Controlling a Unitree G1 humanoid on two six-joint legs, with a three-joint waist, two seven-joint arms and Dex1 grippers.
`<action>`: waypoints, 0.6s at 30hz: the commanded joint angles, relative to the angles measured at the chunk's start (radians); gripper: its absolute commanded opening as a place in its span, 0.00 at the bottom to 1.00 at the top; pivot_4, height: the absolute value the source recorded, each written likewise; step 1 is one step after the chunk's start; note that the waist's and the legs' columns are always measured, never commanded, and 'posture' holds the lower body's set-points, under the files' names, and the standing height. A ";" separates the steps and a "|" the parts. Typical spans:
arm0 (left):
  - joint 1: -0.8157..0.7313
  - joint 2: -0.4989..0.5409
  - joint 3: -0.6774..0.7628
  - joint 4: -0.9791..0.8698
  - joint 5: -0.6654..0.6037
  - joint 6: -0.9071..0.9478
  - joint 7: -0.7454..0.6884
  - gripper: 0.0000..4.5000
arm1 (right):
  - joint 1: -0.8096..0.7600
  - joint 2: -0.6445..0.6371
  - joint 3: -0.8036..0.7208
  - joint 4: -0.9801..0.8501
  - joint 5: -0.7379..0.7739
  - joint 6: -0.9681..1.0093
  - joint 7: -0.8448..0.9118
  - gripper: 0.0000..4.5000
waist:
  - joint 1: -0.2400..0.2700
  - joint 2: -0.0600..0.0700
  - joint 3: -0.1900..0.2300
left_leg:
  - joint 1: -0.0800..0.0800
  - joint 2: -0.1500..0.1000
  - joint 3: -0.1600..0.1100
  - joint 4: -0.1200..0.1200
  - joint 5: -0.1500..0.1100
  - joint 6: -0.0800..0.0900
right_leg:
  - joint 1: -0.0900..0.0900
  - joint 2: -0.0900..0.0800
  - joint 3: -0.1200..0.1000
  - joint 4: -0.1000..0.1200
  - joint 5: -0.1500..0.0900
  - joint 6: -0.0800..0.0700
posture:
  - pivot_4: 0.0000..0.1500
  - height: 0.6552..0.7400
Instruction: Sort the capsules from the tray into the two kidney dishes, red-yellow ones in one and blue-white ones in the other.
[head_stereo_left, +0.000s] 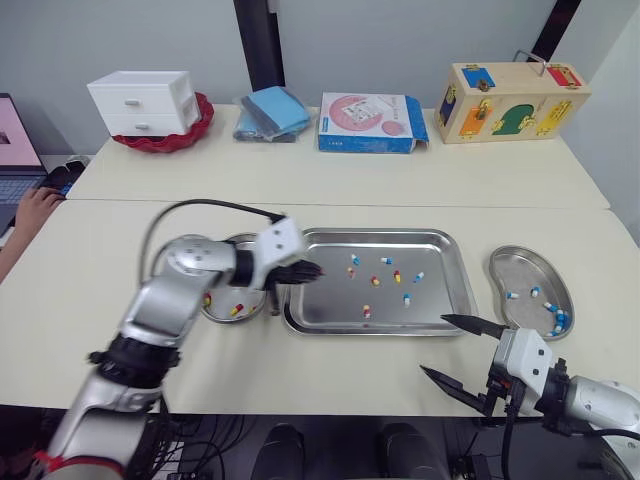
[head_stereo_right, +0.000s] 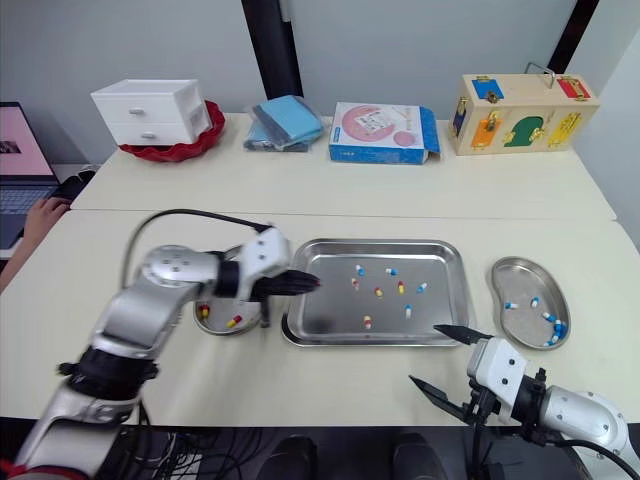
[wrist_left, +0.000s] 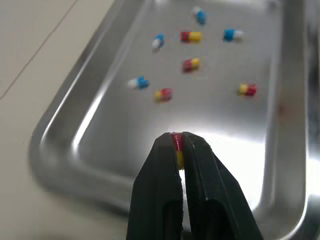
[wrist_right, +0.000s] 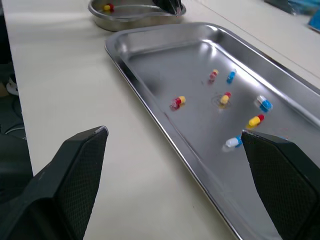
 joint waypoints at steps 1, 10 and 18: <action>0.066 0.050 0.117 -0.032 -0.015 0.012 0.063 0.00 | -0.072 -0.005 0.059 -0.002 0.006 -0.042 0.044 1.00 | 0.001 0.000 0.000 | 0.000 0.000 0.000 0.000 0.000 0.000 | 0.000 0.000 0.000 0.000 0.000 0.000 | 1.00 1.00; 0.184 0.041 0.231 -0.022 -0.070 0.020 0.159 0.06 | -0.200 0.044 0.141 0.021 0.034 0.019 0.018 1.00 | 0.014 -0.001 0.000 | -0.001 0.000 -0.001 0.001 0.000 0.000 | 0.000 0.000 -0.001 0.000 0.000 0.000 | 1.00 1.00; 0.198 0.061 0.243 -0.033 -0.140 0.047 0.155 0.60 | -0.208 0.041 0.136 0.027 0.046 0.032 0.008 1.00 | 0.006 -0.001 0.000 | -0.001 0.000 -0.001 0.000 0.000 0.000 | -0.001 0.000 -0.001 0.000 0.000 0.000 | 1.00 1.00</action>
